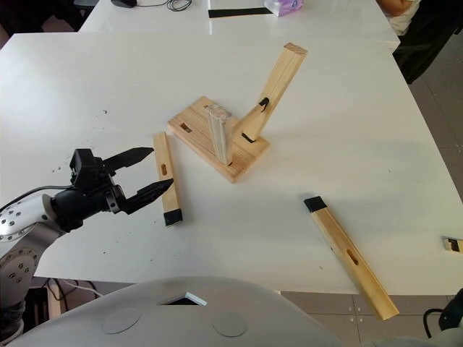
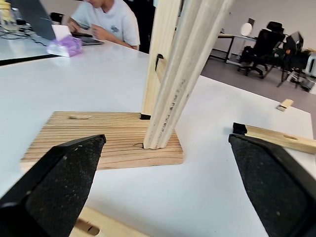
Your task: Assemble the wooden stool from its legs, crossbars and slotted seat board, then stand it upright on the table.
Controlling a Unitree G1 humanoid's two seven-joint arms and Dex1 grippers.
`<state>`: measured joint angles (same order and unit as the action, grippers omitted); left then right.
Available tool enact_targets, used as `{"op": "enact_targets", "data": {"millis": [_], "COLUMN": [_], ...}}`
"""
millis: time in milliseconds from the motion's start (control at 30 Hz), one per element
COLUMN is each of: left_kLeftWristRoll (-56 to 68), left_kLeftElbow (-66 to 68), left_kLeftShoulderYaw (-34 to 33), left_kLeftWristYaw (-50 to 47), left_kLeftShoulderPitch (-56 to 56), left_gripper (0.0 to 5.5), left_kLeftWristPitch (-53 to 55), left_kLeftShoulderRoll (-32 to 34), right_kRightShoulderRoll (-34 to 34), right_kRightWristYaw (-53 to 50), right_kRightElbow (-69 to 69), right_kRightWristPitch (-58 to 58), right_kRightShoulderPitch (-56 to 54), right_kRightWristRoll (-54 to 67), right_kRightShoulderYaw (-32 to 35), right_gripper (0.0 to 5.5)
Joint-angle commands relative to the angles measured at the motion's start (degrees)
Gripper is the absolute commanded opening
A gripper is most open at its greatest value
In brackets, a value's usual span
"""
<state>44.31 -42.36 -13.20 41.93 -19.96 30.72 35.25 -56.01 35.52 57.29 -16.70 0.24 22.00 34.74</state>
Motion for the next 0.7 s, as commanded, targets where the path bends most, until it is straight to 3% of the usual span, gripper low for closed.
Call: {"op": "enact_targets", "data": {"millis": [33,267,467,700], "left_kLeftWristRoll": [1.1,1.8,1.3,0.8], "left_kLeftElbow": [-2.6,-3.2,-4.8,-6.4], "left_kLeftShoulderYaw": [-1.3,-0.5,0.1,1.0], "left_kLeftWristYaw": [-2.1,-3.4,-4.4,-5.7], "left_kLeftShoulderPitch": [-2.7,-2.2,-4.8,-7.2], "left_gripper": [4.62,4.62,4.62,4.62], "left_kLeftWristPitch": [-0.3,-0.2,-1.0,-2.2], "left_kLeftShoulderRoll": [-0.7,-1.1,-2.1,-3.1], "right_kRightShoulderRoll": [0.9,-5.8,-14.5,-18.4], "right_kRightWristYaw": [13.3,25.4,19.1,15.2], "right_kRightElbow": [-1.6,7.4,16.5,19.7], "right_kRightWristPitch": [10.8,17.4,17.2,14.9], "right_kRightShoulderPitch": [1.1,0.1,-1.5,5.7], "right_kRightWristRoll": [4.4,2.3,1.0,-3.3], "right_kRightShoulderYaw": [0.0,-1.0,1.5,0.5], "right_gripper": [2.93,2.93,2.93,2.93]}}
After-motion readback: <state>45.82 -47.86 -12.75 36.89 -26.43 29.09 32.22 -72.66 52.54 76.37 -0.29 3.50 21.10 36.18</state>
